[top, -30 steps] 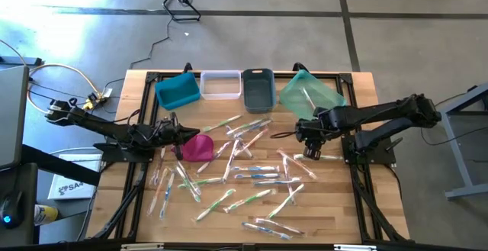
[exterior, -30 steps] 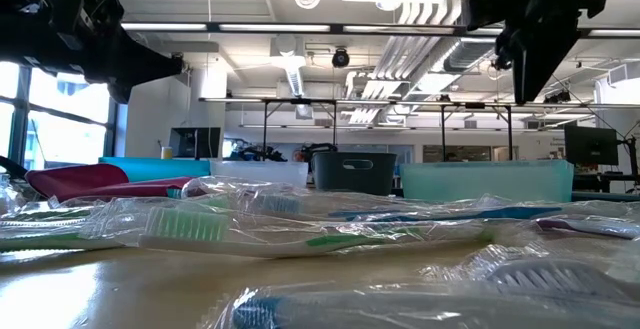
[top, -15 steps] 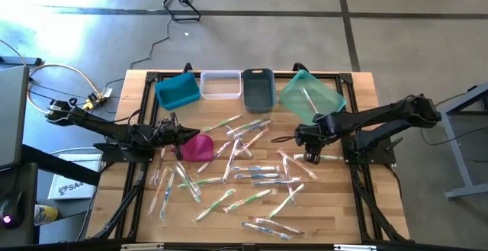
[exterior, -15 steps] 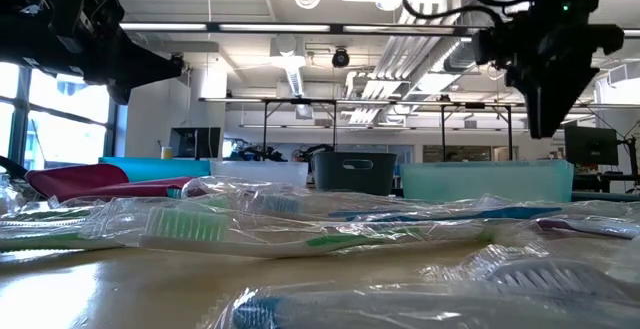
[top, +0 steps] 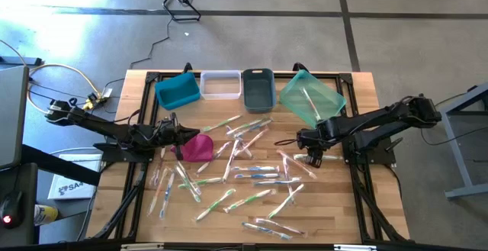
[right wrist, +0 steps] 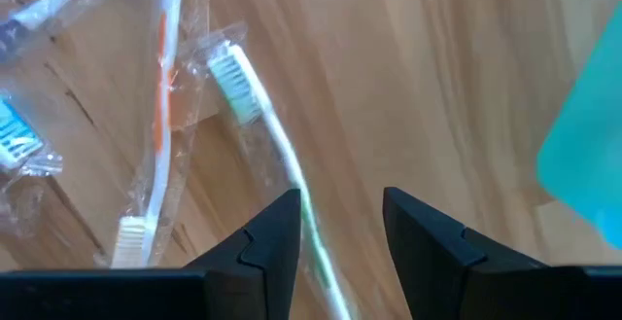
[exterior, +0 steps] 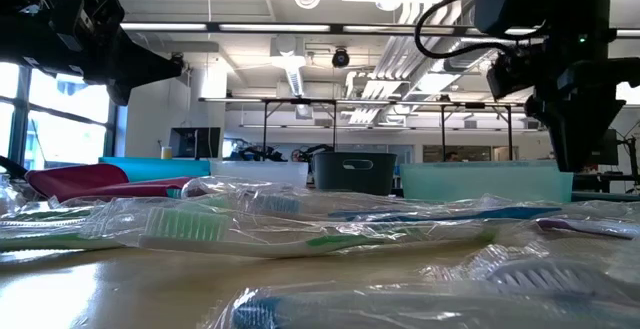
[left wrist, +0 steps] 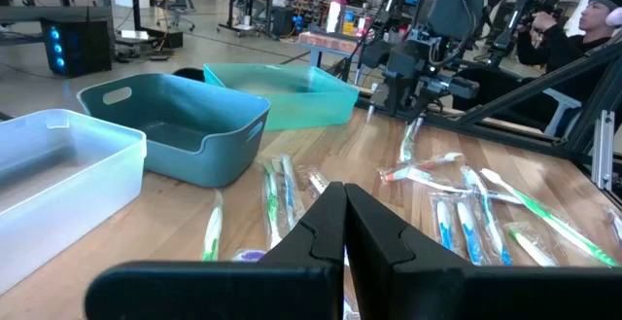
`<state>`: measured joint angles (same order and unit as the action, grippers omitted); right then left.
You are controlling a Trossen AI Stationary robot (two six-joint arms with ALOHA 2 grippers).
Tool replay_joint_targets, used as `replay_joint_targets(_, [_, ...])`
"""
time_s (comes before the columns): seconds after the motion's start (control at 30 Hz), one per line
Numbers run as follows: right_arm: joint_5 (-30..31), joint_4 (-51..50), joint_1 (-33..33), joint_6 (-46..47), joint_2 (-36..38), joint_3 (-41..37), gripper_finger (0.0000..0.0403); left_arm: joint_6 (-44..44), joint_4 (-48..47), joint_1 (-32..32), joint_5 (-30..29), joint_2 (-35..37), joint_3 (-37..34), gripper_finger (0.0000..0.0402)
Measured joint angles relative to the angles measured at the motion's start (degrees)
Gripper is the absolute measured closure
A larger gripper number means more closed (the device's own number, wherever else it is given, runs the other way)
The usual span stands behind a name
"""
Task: Pick & Place Toothbrushes
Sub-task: Put the green toothbrush into the dark blue bin
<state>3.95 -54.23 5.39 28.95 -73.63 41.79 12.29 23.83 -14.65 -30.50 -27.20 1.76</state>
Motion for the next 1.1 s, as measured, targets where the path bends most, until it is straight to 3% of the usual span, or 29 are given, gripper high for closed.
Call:
replay_joint_targets(0.23, [-0.4, 0.8, 0.0, 1.7, 0.0, -1.8, 0.0262, 0.0, 0.0, 0.0, 0.0, 0.0, 0.0, 0.0402])
replay_joint_targets(0.6, [-5.9, 4.9, 0.0, 4.5, 0.0, -7.1, 0.0262, 0.0, 0.0, 0.0, 0.0, 0.0, 0.0, 0.0402])
replay_joint_targets(1.1, [-5.6, 6.7, 0.1, 4.5, 0.0, -8.3, 0.0262, 0.0, 0.0, 0.0, 0.0, 0.0, 0.0, 0.0402])
